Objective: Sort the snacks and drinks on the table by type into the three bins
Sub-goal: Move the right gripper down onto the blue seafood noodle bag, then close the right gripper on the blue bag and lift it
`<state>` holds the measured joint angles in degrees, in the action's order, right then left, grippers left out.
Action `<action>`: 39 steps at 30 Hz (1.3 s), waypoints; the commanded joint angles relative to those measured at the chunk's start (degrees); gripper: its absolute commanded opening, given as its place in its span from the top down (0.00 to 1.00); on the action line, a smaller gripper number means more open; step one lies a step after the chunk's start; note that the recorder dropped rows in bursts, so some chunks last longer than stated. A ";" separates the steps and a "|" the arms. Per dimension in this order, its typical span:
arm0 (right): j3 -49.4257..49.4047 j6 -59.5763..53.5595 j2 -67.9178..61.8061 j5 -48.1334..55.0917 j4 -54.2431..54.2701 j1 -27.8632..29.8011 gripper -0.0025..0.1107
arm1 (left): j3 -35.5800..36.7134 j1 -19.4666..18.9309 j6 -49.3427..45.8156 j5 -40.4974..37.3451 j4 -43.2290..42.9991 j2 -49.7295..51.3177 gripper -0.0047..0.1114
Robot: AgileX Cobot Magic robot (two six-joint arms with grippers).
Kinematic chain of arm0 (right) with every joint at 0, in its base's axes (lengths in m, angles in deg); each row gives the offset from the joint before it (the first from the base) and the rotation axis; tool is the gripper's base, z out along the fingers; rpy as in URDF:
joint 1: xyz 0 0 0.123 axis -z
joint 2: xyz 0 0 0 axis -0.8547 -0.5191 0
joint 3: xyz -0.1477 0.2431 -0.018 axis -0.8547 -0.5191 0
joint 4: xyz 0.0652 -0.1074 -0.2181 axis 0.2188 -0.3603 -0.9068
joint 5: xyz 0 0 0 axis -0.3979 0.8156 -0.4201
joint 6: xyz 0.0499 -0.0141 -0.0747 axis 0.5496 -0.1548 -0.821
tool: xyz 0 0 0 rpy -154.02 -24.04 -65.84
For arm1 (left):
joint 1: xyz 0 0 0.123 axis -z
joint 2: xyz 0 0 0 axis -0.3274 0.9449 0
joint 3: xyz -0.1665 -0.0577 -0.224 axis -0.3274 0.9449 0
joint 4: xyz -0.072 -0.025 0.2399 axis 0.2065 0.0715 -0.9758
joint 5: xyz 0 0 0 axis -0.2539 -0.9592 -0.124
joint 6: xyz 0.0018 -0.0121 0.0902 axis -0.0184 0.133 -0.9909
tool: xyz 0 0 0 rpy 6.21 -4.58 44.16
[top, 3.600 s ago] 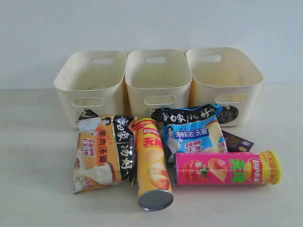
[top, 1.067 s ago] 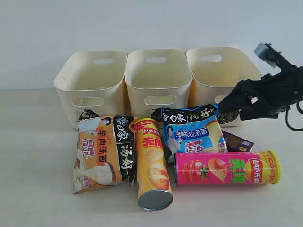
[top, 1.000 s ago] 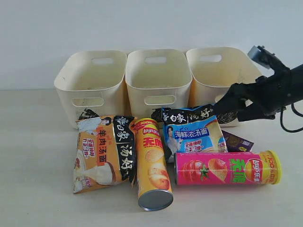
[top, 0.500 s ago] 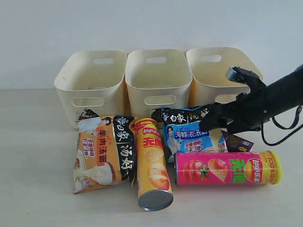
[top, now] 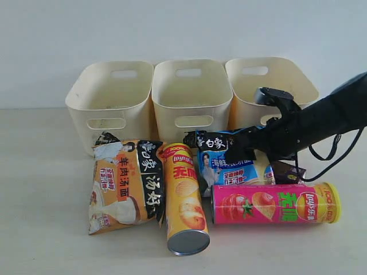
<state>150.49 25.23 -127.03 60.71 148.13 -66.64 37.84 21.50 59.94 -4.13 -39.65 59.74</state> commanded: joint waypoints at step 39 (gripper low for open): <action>-0.37 -2.91 -0.53 -6.86 -1.10 -4.08 0.98 | 0.20 -0.14 0.54 0.65 -0.05 -0.15 0.92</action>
<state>150.39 22.58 -127.99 55.54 147.55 -70.69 37.84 21.50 59.94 -4.13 -39.65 59.74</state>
